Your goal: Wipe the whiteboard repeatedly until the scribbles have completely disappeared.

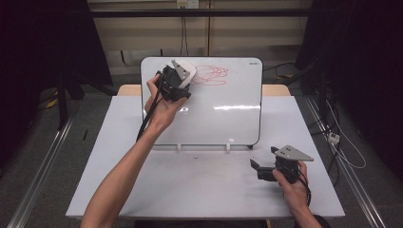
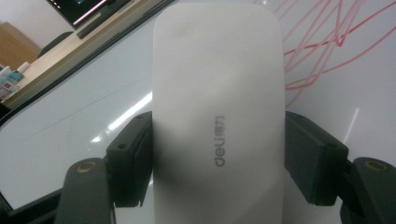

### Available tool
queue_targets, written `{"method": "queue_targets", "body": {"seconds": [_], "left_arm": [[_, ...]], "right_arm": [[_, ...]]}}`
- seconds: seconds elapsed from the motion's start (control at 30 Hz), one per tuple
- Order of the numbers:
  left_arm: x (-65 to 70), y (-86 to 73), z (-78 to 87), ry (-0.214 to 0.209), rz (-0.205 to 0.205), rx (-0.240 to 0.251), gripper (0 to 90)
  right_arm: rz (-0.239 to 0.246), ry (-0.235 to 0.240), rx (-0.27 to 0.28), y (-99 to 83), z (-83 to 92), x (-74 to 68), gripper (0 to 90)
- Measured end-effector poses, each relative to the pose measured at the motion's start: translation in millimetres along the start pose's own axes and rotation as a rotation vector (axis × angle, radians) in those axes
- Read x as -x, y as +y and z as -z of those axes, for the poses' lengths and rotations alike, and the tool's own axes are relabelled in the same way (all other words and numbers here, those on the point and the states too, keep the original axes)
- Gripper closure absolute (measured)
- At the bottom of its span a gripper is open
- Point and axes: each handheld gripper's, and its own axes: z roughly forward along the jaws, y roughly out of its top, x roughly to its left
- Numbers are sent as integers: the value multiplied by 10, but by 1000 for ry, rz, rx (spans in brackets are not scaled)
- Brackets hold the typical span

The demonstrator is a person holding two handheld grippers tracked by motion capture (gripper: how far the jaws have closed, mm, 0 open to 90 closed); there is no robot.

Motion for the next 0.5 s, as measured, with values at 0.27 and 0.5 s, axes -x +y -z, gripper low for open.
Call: {"method": "queue_targets", "body": {"seconds": [0.27,0.5], "left_arm": [[80,46,-14,-7,-13,2,311],[174,75,-24,-5,-30,3,311]], "right_arm": [[4,2,1,0,-2,-1,65],[6,2,2,1,1,-1,64]]}}
